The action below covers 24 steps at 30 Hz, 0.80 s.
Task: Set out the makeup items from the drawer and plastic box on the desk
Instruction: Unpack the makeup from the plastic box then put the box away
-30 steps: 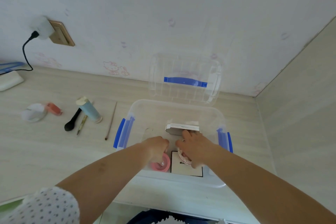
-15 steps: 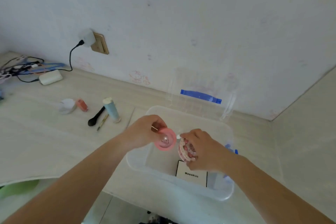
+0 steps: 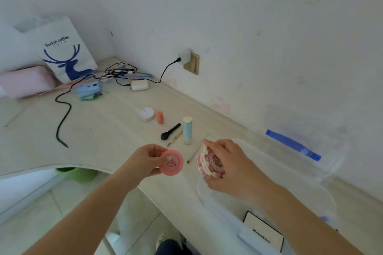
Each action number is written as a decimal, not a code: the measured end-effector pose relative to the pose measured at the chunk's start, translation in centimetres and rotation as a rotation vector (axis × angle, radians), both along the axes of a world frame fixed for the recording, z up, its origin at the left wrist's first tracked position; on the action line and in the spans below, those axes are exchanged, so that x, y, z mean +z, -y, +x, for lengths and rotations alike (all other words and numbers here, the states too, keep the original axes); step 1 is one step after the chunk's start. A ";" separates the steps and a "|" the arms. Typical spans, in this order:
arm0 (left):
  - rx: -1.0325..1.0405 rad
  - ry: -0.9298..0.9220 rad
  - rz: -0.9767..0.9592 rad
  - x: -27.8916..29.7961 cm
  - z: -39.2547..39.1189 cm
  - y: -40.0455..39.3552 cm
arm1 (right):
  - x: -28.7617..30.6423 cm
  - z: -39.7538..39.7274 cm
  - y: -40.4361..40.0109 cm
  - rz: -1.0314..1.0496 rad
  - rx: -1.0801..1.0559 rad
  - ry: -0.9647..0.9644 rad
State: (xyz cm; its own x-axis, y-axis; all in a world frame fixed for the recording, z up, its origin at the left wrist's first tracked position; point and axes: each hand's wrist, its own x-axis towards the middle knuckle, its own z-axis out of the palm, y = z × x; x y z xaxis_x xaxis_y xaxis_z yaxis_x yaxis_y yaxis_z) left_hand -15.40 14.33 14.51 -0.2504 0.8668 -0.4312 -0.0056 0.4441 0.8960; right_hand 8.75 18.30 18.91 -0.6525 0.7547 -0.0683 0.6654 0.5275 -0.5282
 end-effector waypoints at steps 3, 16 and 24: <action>0.041 0.046 -0.004 -1.1 -2.2 -0.8 | 0.2 -3.1 -1.3 0.015 0.008 0.012; -0.060 -0.055 -0.191 -9.8 -18.8 -11.2 | -8.0 -21.4 -6.5 -0.094 -0.261 0.139; -0.070 -0.036 -0.253 -13.3 -25.9 -14.4 | -13.7 -27.6 -7.3 -0.205 -0.352 0.292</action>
State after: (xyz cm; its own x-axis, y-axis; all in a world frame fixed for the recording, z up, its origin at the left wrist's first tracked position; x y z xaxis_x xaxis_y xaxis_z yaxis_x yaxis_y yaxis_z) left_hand -41.33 28.72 1.17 -0.2129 0.7479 -0.6287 0.0626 0.6526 0.7551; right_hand -18.81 25.58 5.16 -0.2919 0.8777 -0.3800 0.9199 0.1488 -0.3628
